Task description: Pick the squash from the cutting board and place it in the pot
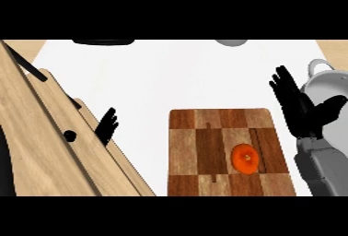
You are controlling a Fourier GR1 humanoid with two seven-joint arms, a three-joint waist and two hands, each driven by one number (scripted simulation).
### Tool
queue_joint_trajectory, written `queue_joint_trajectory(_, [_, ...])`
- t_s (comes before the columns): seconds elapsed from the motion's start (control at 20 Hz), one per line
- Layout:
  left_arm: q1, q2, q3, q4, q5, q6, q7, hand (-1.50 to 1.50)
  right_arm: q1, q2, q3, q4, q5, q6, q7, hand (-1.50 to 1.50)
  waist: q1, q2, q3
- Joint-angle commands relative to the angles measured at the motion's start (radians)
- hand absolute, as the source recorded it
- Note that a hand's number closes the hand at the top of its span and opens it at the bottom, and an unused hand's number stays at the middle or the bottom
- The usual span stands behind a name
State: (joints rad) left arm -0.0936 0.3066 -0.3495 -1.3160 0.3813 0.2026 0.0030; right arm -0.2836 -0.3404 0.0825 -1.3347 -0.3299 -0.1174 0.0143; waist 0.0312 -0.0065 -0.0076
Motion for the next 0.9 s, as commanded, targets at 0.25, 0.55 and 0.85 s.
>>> queue_joint_trajectory(0.25, [-0.041, 0.103, -0.015, -0.015, -0.078, -0.065, 0.018, 0.0, 0.143, -0.057, 0.334, -0.182, 0.198, 0.195, 0.012, 1.5, -0.04, 0.0, 0.007])
queue_joint_trajectory(0.55, [-0.014, 0.101, -0.005, -0.017, -0.038, -0.086, 0.046, 0.0, 0.281, 0.067, 0.202, -0.316, 0.4, -0.288, -0.432, -1.5, -0.085, -0.009, 0.011])
queue_joint_trajectory(0.85, [-0.032, 0.102, 0.006, -0.044, -0.049, -0.13, 0.087, 0.0, 0.462, -0.066, 0.245, -0.67, 0.45, -0.225, -0.279, -1.5, -0.047, 0.002, 0.006])
